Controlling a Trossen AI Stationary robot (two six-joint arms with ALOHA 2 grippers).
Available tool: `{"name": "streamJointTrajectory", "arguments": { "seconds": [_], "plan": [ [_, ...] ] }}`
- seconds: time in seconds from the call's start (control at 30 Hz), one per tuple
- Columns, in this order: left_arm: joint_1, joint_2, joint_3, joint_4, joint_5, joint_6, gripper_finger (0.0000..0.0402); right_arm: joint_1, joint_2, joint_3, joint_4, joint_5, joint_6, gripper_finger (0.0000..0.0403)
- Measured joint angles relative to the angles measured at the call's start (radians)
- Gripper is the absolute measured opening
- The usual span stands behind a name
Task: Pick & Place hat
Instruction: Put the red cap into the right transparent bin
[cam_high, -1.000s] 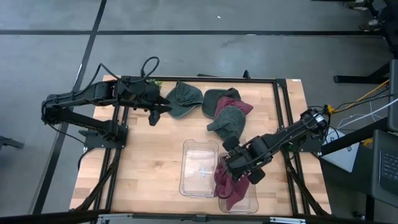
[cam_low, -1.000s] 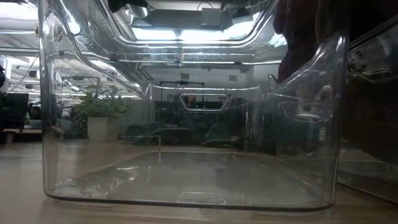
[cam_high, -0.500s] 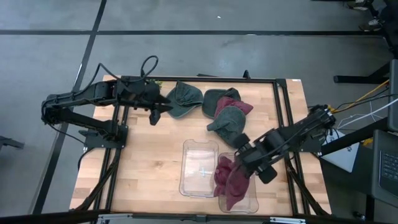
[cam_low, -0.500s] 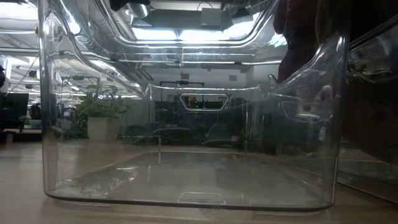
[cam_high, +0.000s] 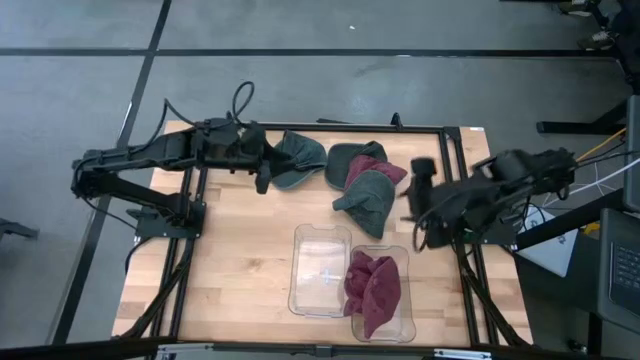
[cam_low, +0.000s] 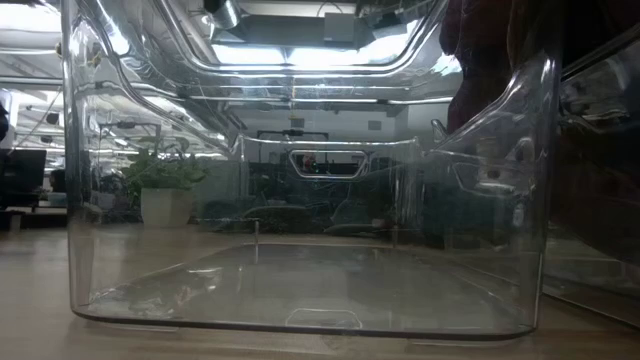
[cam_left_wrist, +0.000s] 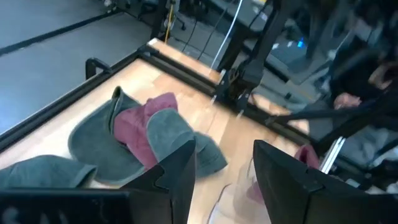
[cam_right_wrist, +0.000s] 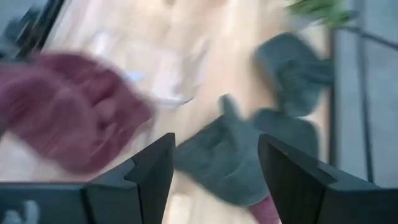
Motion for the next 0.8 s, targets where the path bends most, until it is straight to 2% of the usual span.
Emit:
{"name": "streamJointTrajectory", "arguments": {
  "seconds": [0.17,0.37,0.47,0.6,0.73,0.8],
  "plan": [
    [0.000,0.061,0.000,-0.003,-0.002,0.057,0.0151,-0.086,-0.071,0.000,0.043,0.046,-0.006,0.0230],
    [0.001,0.140,0.000,0.007,-0.107,0.135,0.0152,-0.219,-0.106,0.000,0.095,0.083,-0.005,0.0230],
    [0.001,0.169,0.000,0.027,-0.098,0.159,0.0154,-0.288,-0.105,0.000,0.168,0.084,-0.015,0.0230],
    [-0.001,0.198,0.000,0.075,0.049,0.322,0.0153,-0.381,-0.085,0.000,0.272,0.054,-0.072,0.0230],
    [0.010,0.187,0.000,0.108,0.337,0.488,0.0146,-0.499,-0.046,0.000,0.352,-0.033,-0.128,0.0230],
    [0.020,0.169,0.000,0.101,0.402,0.548,0.0141,-0.568,-0.017,0.000,0.364,-0.090,-0.137,0.0230]
  ]
}}
